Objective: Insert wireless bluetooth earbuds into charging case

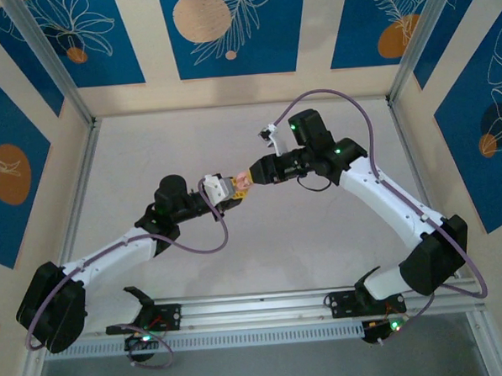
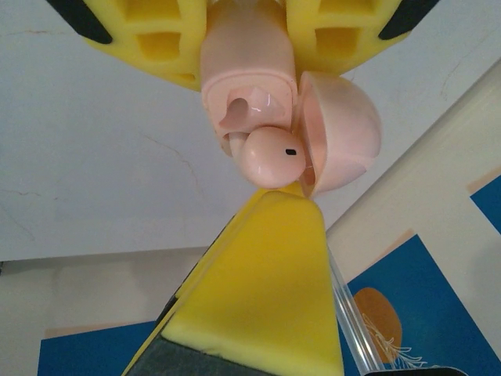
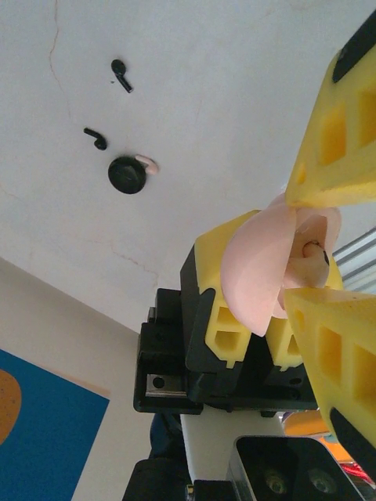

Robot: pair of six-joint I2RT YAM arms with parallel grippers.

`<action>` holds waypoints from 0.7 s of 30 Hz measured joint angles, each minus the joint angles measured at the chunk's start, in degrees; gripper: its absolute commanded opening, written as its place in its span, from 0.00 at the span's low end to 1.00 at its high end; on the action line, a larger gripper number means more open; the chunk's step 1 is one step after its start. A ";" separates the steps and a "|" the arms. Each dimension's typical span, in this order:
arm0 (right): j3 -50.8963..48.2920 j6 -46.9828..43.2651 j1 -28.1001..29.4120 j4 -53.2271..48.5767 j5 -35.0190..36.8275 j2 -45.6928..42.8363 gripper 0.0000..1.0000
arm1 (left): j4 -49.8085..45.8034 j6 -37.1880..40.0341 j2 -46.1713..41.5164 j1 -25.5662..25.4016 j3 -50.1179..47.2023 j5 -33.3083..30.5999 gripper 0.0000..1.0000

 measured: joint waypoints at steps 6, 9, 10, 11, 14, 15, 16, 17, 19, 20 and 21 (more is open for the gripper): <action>0.00 0.98 0.02 -0.02 0.11 0.04 0.29 | -0.02 0.00 0.00 0.00 0.04 0.00 0.18; 0.00 1.44 0.02 0.00 0.07 0.04 0.29 | -0.15 0.00 0.00 0.00 0.13 0.00 0.18; 0.00 1.51 0.02 0.02 0.07 0.04 0.30 | -0.17 0.00 0.00 0.00 0.17 0.00 0.18; 0.00 1.66 0.02 0.04 0.02 0.04 0.30 | -0.22 0.00 0.00 0.00 0.20 0.00 0.18; 0.00 2.12 0.02 0.09 -0.20 0.04 0.33 | -0.22 0.00 0.00 0.00 0.26 0.00 0.18; 0.00 2.16 0.04 0.11 -0.37 0.04 0.34 | -0.22 0.00 0.00 0.00 0.33 0.00 0.18; 0.00 2.34 0.04 0.22 -0.48 0.04 0.35 | -0.20 0.00 0.00 0.00 0.33 0.00 0.18; 0.00 2.40 0.04 0.26 -0.61 0.04 0.35 | -0.20 0.00 0.00 0.00 0.35 0.00 0.18; 0.00 2.54 0.02 0.31 -0.74 0.04 0.35 | -0.20 0.00 0.00 0.00 0.44 0.00 0.18; 0.00 2.71 0.02 0.33 -0.81 0.00 0.36 | -0.17 0.02 0.00 0.00 0.44 0.00 0.18; 0.00 2.86 0.02 0.31 -0.81 -0.07 0.35 | -0.17 0.04 0.00 0.00 0.44 0.00 0.18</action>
